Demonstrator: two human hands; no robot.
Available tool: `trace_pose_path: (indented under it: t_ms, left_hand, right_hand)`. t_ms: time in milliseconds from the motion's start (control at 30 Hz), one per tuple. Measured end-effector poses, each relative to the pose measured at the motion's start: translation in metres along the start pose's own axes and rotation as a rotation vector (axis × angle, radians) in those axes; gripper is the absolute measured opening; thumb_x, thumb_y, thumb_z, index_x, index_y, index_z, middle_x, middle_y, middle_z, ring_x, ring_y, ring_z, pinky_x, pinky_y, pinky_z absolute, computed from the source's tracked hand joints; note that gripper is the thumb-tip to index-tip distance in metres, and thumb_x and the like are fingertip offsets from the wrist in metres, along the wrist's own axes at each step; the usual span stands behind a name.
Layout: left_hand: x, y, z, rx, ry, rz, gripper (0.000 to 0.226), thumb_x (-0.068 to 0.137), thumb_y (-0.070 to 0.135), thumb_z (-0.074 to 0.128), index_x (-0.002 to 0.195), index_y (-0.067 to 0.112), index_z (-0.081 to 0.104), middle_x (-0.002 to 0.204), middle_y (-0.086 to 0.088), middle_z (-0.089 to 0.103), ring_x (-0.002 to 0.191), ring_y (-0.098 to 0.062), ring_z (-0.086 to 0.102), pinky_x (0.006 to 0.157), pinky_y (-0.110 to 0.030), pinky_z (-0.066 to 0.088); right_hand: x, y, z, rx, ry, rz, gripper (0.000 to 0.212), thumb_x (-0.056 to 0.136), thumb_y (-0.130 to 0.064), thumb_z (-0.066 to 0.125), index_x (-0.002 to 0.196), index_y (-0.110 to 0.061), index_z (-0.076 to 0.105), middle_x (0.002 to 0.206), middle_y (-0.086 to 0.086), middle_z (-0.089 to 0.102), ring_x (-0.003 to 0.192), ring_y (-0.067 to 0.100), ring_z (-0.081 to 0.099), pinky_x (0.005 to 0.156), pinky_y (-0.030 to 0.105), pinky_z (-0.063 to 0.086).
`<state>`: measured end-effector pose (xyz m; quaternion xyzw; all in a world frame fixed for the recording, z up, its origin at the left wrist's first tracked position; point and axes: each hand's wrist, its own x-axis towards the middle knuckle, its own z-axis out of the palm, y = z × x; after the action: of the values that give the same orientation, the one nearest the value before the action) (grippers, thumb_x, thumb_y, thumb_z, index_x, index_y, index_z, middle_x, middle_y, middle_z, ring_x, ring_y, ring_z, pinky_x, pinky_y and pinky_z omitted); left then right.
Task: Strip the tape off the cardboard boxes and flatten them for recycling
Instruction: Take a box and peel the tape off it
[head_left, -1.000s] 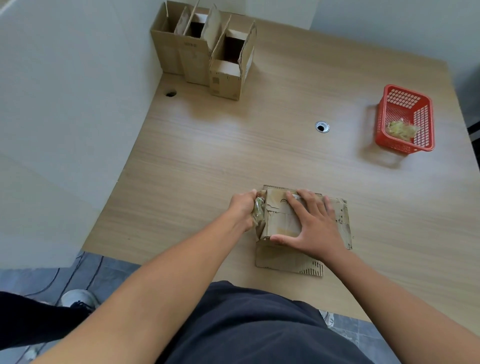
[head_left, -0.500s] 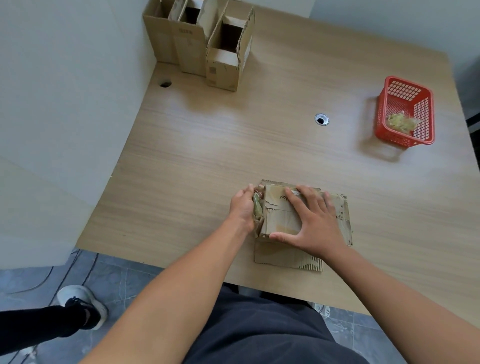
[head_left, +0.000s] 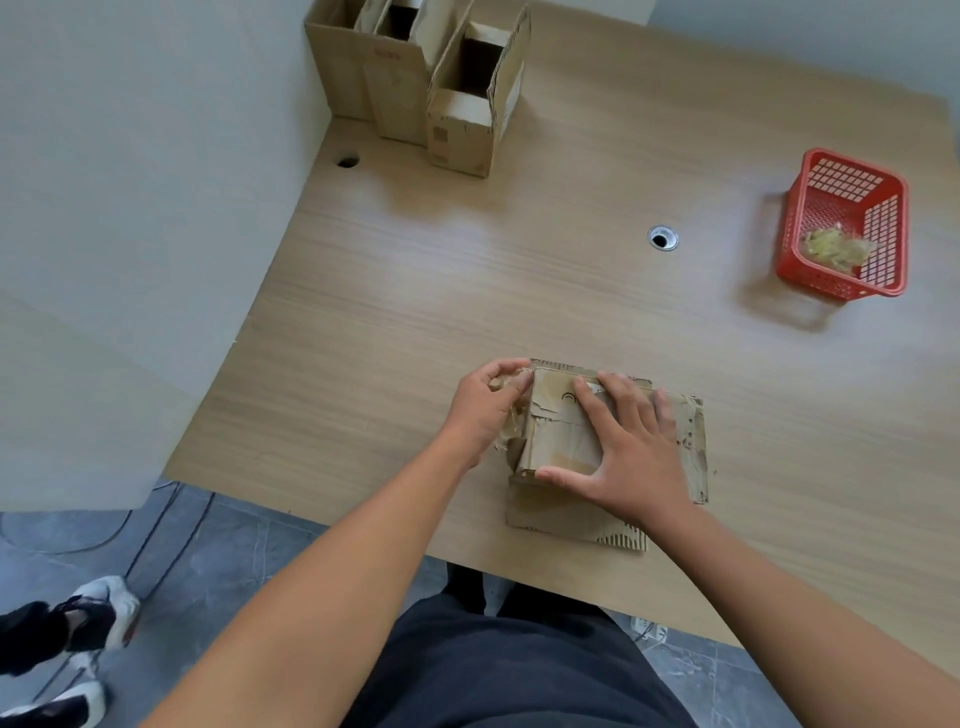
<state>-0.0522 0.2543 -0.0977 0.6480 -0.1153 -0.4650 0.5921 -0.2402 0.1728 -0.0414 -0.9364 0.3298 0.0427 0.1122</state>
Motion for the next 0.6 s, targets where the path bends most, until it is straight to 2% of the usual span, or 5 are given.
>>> trace_pose_path:
  t_ms: [67, 167, 300, 433, 600]
  left_hand:
    - [0.002, 0.001, 0.003, -0.016, 0.012, -0.027, 0.011, 0.095, 0.02, 0.072, 0.105, 0.021, 0.075, 0.094, 0.002, 0.076, 0.08, -0.012, 0.07, 0.081, -0.036, 0.059]
    - [0.006, 0.001, 0.004, -0.034, 0.048, -0.063, 0.004, 0.094, 0.015, 0.071, 0.093, 0.015, 0.075, 0.087, -0.003, 0.077, 0.079, -0.014, 0.069, 0.082, -0.035, 0.058]
    - [0.009, 0.001, 0.013, -0.063, 0.154, -0.128, 0.016, 0.096, 0.014, 0.069, 0.08, 0.015, 0.07, 0.072, 0.001, 0.073, 0.067, -0.014, 0.065, 0.063, -0.027, 0.057]
    - [0.008, 0.006, 0.031, -0.241, 0.29, -0.294, 0.011, 0.099, 0.015, 0.063, 0.092, 0.007, 0.067, 0.082, -0.011, 0.072, 0.075, -0.025, 0.068, 0.078, -0.045, 0.06]
    - [-0.009, 0.002, 0.032, -0.443, 0.343, -0.344, 0.016, 0.103, 0.014, 0.057, 0.097, 0.003, 0.066, 0.085, -0.015, 0.072, 0.077, -0.029, 0.07, 0.08, -0.047, 0.059]
  right_hand:
    - [0.001, -0.001, 0.001, 0.008, 0.009, 0.006, 0.122, 0.063, -0.107, 0.021, 0.161, -0.035, 0.023, 0.165, -0.003, 0.017, 0.157, 0.019, 0.005, 0.126, 0.052, -0.007]
    - [0.001, -0.002, 0.004, 0.012, 0.035, 0.004, 0.122, 0.064, -0.107, 0.021, 0.161, -0.033, 0.026, 0.164, -0.001, 0.019, 0.156, 0.021, 0.007, 0.126, 0.054, -0.005]
    - [0.0, -0.002, 0.008, 0.016, 0.075, -0.003, 0.118, 0.068, -0.105, 0.025, 0.16, -0.031, 0.031, 0.163, 0.002, 0.024, 0.156, 0.023, 0.013, 0.126, 0.056, 0.0]
    - [0.002, -0.003, 0.009, 0.015, 0.087, -0.004, 0.117, 0.07, -0.104, 0.028, 0.16, -0.03, 0.029, 0.163, 0.003, 0.025, 0.156, 0.024, 0.012, 0.126, 0.057, -0.001]
    - [0.003, -0.002, 0.008, 0.002, 0.065, -0.045, 0.116, 0.07, -0.104, 0.028, 0.161, -0.03, 0.025, 0.164, 0.004, 0.023, 0.156, 0.024, 0.01, 0.126, 0.057, -0.001]
